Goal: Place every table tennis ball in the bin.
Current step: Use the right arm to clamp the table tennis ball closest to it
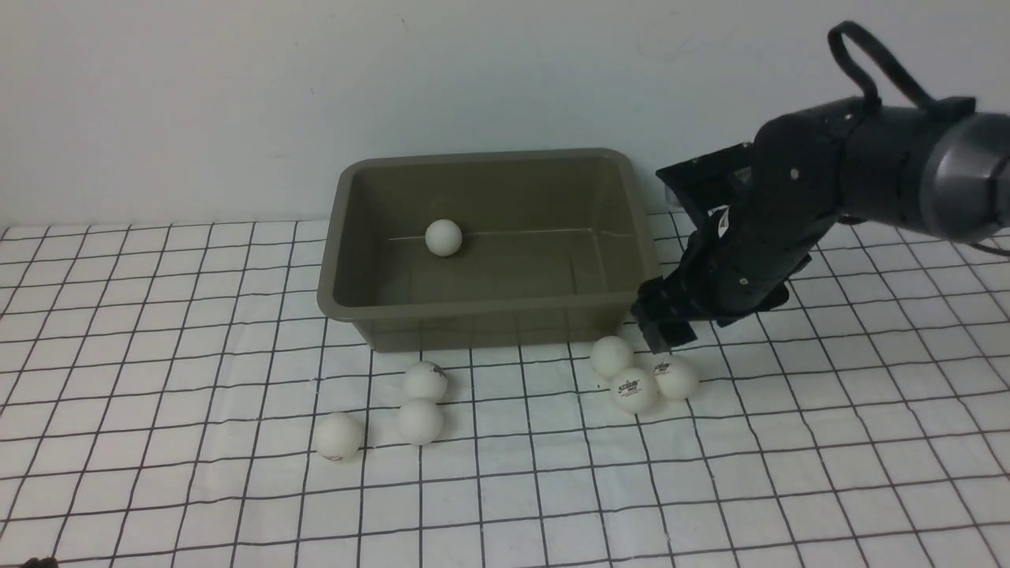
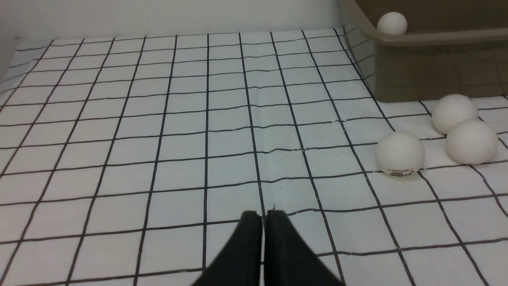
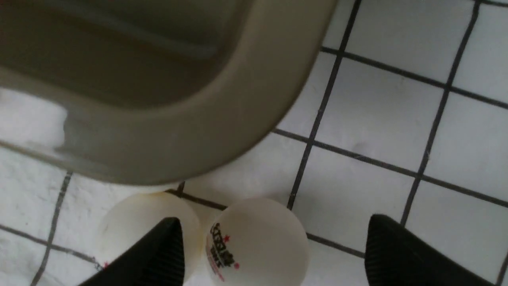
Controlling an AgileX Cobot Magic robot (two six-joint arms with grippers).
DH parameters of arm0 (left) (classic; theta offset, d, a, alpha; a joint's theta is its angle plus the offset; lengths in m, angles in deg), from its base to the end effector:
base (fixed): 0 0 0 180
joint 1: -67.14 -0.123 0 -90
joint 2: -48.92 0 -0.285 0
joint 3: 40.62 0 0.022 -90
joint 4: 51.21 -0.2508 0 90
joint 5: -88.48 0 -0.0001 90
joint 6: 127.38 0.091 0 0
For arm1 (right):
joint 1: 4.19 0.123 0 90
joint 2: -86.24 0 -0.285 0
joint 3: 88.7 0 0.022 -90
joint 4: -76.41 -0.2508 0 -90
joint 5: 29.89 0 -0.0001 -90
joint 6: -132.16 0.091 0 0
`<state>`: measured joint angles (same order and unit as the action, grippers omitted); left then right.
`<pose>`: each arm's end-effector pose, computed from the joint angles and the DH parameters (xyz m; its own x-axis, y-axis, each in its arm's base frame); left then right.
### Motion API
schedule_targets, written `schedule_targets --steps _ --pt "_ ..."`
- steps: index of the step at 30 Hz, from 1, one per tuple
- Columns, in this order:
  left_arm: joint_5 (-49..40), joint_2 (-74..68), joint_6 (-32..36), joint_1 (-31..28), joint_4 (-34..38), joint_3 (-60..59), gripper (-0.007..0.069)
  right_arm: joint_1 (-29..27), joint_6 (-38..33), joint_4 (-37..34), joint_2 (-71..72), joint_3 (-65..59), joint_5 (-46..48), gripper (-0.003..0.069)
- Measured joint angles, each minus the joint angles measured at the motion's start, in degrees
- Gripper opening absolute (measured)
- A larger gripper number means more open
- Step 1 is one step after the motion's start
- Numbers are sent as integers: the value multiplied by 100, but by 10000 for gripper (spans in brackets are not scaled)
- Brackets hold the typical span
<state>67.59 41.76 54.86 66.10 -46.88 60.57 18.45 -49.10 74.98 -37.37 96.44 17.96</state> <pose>0.0529 -0.0015 0.1717 -0.2892 -0.0368 -0.9566 -0.0015 0.9993 -0.0380 0.3779 0.1594 0.1717 -0.8947 -0.3788 -0.2367 -0.3936 0.9191 0.0167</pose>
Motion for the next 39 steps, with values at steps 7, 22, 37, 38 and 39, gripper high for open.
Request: schedule_targets --steps 7,22,37,38,39 --pt "0 0 0 0 0 0 -4 0 64 24 -108 0 -162 554" --pt "0 0 0 0 0 0 -4 0 186 278 -256 0 -109 451" --pt "0 0 0 0 0 0 -4 -4 192 480 -188 -1 634 363" --pt "0 0 0 0 0 0 -4 -4 192 486 -134 -1 708 363" --pt "0 0 0 0 0 0 -4 -4 192 486 -119 -1 723 363"
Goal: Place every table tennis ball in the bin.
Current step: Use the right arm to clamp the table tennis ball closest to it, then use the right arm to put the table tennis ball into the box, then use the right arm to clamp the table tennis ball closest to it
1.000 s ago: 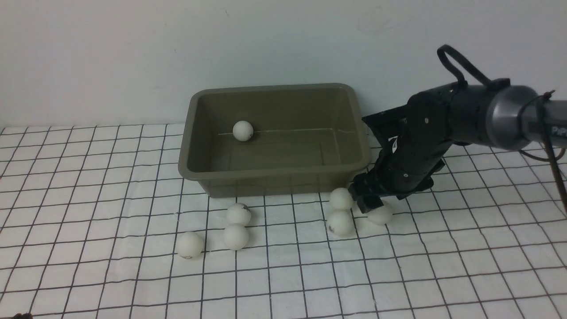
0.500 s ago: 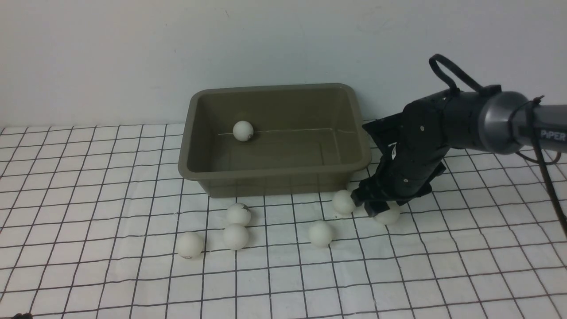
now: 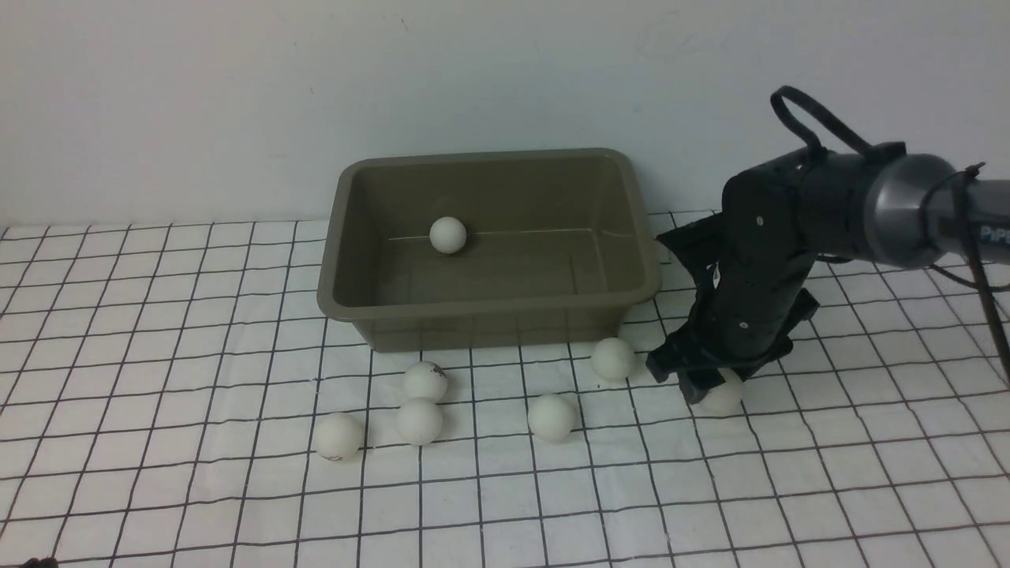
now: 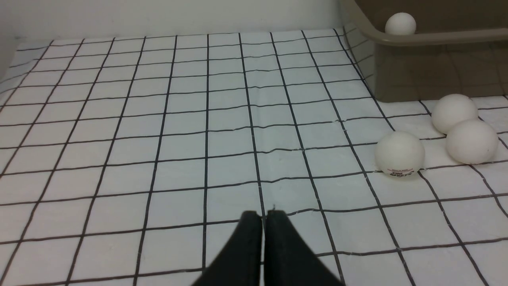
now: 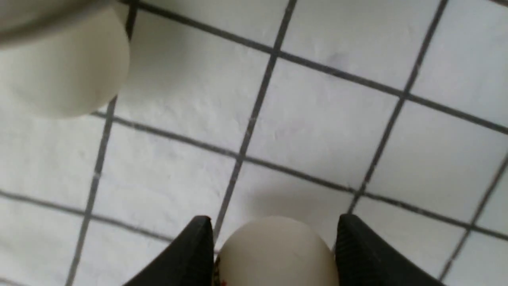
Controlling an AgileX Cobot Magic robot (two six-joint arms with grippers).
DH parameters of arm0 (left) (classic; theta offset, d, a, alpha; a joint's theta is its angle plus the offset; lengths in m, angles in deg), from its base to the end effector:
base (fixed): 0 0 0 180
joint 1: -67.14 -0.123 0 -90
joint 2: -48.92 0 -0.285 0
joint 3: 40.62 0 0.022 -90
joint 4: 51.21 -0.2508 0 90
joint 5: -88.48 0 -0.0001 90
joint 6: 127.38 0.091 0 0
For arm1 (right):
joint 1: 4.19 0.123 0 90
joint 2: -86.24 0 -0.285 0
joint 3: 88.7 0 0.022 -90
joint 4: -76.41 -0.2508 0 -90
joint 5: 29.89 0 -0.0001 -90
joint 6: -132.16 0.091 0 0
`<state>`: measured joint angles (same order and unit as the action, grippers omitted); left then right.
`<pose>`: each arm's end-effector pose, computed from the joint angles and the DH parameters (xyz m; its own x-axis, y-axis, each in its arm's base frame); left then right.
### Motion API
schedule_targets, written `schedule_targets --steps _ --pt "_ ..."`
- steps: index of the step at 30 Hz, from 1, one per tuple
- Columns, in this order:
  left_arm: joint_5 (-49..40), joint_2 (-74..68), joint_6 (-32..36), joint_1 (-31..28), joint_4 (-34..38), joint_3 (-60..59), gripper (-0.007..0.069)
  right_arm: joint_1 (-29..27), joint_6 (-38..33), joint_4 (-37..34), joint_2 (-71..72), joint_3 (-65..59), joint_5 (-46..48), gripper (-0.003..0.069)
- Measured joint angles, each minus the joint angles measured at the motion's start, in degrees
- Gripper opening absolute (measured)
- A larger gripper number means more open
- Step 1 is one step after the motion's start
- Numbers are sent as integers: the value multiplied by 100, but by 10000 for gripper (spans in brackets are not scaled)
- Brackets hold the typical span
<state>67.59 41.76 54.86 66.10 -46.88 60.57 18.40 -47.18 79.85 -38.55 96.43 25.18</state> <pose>0.0529 -0.0015 0.1717 -0.2892 -0.0368 -0.9566 -0.0015 0.9993 -0.0380 0.3708 0.1494 0.1616 -0.9104 -0.4035 -0.0915 -0.4004 0.9149 -0.0511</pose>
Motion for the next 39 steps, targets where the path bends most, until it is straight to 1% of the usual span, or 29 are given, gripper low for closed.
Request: schedule_targets --steps 3,6,10,12,15,25,27,32,35,39 --pt "0 0 0 0 0 0 -4 0 0 -1 317 13 121 363" --pt "0 0 0 0 0 0 -4 0 -66 -186 710 243 171 363" --pt "0 0 0 0 0 0 -4 149 -317 -538 916 1034 48 363" --pt "0 0 0 0 0 0 -4 230 -422 -641 847 1326 -17 363" --pt "0 0 0 0 0 0 -4 335 -484 -796 408 2168 -47 363" --pt "0 0 0 0 0 0 -4 341 -550 -811 -684 3132 -42 364" --pt "0 0 0 0 0 0 -4 341 -648 -811 -838 3145 -53 388" --pt "0 0 0 0 0 0 -4 341 -739 -811 -939 3145 -124 482" --pt "0 0 0 0 0 0 -4 341 -752 -811 -921 3180 -75 510" --pt "0 0 0 0 0 0 -4 341 -797 -811 -902 3461 536 520"
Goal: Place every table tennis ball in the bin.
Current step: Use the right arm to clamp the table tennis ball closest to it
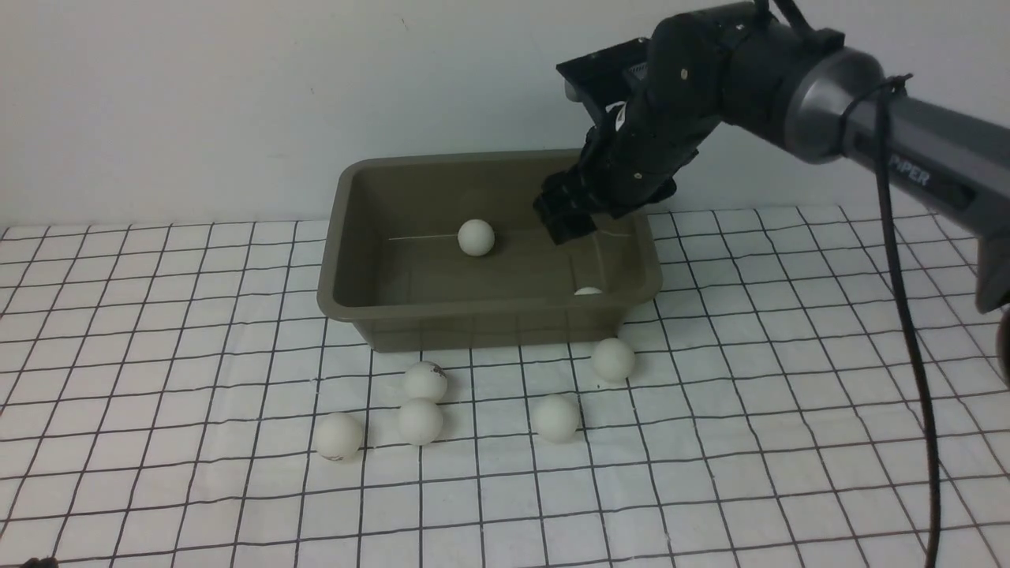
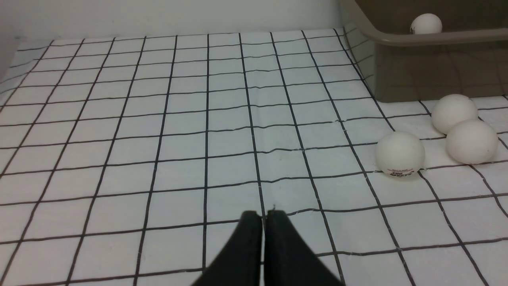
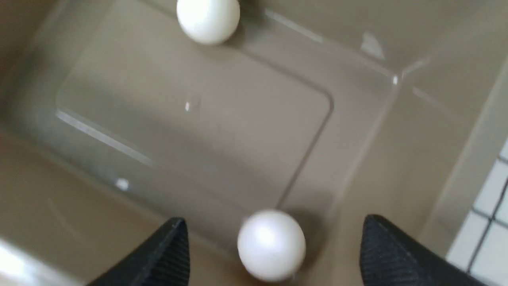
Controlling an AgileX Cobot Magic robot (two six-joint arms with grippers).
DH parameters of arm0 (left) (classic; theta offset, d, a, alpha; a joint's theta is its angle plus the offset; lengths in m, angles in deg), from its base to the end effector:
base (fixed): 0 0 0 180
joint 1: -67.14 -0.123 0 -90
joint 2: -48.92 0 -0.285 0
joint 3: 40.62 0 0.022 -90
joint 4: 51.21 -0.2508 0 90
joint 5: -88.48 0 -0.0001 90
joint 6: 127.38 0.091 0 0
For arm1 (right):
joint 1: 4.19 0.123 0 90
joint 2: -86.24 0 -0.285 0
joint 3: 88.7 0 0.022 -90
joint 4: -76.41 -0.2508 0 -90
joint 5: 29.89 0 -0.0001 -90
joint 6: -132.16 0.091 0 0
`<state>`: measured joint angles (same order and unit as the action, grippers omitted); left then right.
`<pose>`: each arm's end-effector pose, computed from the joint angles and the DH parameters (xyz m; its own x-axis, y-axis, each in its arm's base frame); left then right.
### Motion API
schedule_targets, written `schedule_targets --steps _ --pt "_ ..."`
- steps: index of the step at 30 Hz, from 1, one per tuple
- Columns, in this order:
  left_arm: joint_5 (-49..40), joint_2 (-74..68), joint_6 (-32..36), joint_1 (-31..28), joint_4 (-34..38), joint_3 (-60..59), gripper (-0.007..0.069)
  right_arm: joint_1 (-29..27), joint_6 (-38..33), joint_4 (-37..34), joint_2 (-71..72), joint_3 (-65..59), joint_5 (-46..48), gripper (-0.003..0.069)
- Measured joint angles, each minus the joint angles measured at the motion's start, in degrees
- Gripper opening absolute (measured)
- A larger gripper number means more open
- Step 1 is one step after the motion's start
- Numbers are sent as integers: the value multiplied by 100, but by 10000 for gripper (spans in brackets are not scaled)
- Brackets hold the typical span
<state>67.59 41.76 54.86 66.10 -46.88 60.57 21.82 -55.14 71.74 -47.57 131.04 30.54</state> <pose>0.0529 -0.0015 0.1717 -0.2892 -0.0368 -0.9566 -0.0015 0.9993 -0.0380 0.4359 0.2199 0.2509 -0.7671 -0.4709 -0.4357 -0.5337 0.8453 0.0261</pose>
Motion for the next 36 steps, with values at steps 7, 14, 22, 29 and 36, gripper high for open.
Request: schedule_targets --steps 7,14,22,29,36 --pt "0 0 0 0 0 0 -4 0 -188 5 174 397 1035 522" --pt "0 0 0 0 0 0 -4 0 -236 -513 527 264 1113 522" --pt "0 0 0 0 0 0 -4 5 -437 -852 1558 -1763 1065 522" --pt "0 0 0 0 0 0 -4 646 -754 -968 2043 -3723 -279 522" --pt "0 0 0 0 0 0 -4 1257 -484 -300 1848 -3844 -928 522"
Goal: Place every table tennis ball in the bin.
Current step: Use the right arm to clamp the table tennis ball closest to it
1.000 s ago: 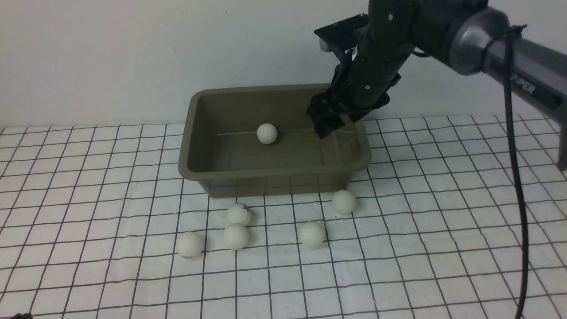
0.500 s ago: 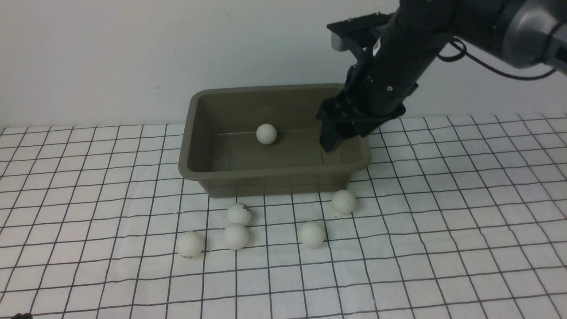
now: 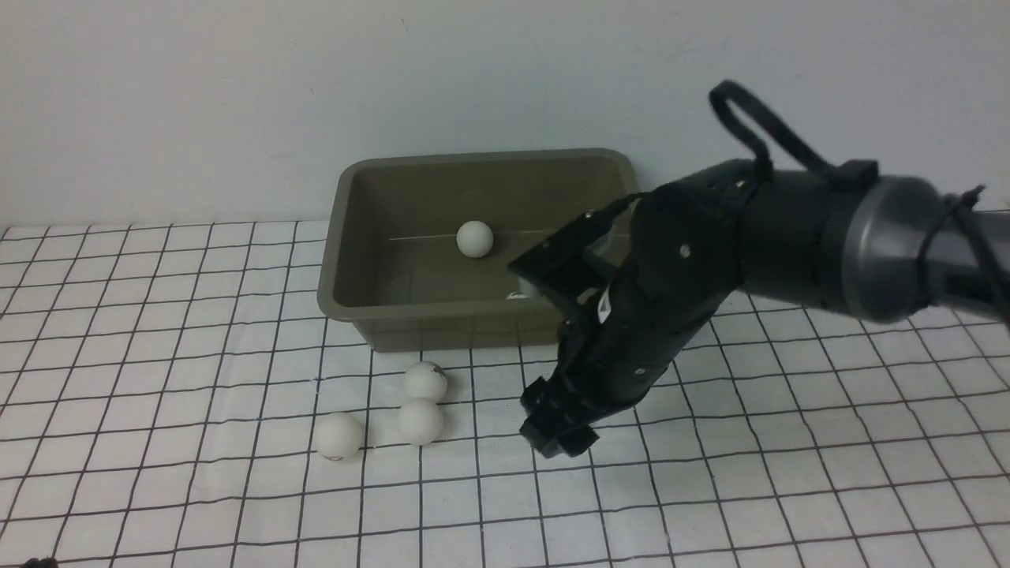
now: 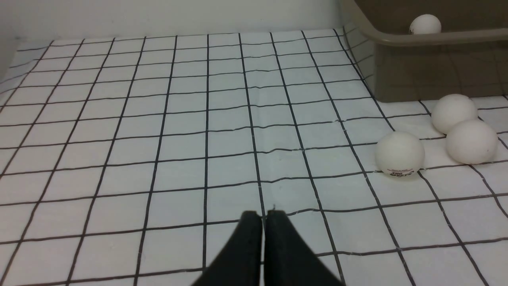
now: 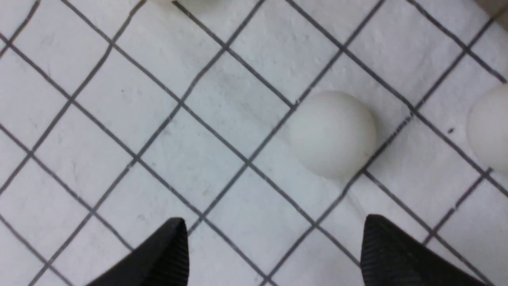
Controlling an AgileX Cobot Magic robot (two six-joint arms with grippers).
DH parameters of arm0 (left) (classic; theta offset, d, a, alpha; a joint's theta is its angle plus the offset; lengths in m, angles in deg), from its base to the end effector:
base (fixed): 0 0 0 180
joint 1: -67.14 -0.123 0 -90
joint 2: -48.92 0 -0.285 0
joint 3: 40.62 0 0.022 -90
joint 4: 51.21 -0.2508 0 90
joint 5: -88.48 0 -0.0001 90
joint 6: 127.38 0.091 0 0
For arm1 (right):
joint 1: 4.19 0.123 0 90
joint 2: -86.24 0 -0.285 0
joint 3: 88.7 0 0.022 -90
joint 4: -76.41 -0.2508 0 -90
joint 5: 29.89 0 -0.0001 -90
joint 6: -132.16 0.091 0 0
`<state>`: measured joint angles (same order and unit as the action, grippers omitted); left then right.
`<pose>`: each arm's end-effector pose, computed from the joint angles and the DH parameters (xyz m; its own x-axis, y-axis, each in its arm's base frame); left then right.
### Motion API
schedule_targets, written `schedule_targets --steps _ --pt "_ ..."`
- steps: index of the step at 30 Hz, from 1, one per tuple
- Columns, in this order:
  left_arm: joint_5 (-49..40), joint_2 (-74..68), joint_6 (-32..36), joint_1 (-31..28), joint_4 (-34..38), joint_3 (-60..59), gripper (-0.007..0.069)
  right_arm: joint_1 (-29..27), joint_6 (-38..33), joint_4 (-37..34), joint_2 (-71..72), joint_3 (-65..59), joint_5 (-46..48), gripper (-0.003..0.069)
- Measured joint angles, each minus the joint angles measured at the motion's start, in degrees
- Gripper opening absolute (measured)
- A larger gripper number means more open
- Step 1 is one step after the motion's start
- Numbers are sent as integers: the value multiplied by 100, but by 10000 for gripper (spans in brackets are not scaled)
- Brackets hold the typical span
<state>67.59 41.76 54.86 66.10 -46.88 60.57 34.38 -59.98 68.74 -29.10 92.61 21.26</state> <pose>0.0529 -0.0015 0.1717 -0.2892 -0.0368 -0.9566 -0.0015 0.9993 -0.0380 0.2939 0.2465 0.2111 -0.6672 -0.6939 -0.2707 -0.7321 0.6780 0.0665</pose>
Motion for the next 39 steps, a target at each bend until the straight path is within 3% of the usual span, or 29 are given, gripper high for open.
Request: schedule_targets --steps 12,30,39 --pt "0 0 0 0 0 0 -4 336 1168 1541 -666 35 -466 522" --pt "0 0 0 0 0 0 -4 336 1259 1859 -666 237 -888 522" --pt "0 0 0 0 0 0 -4 336 1269 1905 -848 248 -951 489"
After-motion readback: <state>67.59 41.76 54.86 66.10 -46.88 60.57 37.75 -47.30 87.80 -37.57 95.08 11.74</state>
